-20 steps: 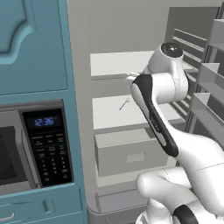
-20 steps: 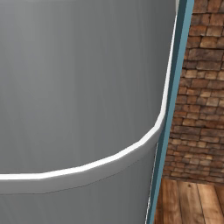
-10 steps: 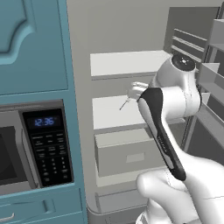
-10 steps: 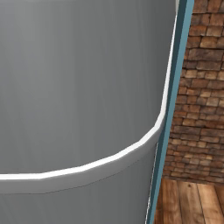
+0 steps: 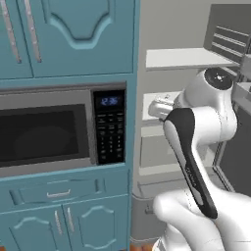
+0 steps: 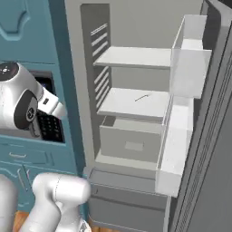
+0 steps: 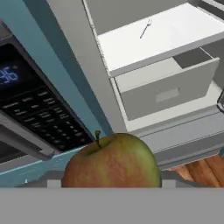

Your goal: Pick the apple and tangerine from the fridge and place them on the plate next to the blender to make a fruit smoothie.

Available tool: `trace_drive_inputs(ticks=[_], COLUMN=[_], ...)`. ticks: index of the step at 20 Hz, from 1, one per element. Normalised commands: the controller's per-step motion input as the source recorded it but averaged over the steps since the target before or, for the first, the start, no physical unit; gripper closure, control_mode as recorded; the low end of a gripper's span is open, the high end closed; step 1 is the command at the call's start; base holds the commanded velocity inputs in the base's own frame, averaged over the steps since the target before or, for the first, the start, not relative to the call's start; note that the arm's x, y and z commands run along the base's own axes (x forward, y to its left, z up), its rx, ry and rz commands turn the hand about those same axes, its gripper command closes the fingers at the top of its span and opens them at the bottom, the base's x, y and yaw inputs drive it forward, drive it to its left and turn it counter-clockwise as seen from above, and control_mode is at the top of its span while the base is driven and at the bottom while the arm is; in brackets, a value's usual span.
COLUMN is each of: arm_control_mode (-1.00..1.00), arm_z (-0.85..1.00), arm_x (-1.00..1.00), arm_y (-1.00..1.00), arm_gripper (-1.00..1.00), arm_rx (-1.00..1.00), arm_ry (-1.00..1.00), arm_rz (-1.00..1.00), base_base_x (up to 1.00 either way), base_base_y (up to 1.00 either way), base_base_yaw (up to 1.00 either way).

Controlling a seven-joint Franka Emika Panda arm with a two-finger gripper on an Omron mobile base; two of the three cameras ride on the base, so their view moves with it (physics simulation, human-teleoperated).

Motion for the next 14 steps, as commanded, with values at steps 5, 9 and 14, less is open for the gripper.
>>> trace_drive_inputs(ticks=[5, 9, 14], arm_control_mode=[1.0, 1.0, 1.0], arm_z=[0.0, 0.0, 0.0], arm_x=[0.0, 0.0, 0.0], arm_y=[0.0, 0.0, 0.0], arm_gripper=[1.0, 1.0, 1.0], arm_rx=[0.0, 0.0, 0.0], arm_ry=[0.0, 0.0, 0.0], arm_rz=[0.0, 0.0, 0.0], base_base_x=[-0.01, 0.0, 0.08], base_base_y=[1.0, 1.0, 1.0], base_base_yaw=[0.31, 0.32, 0.3])
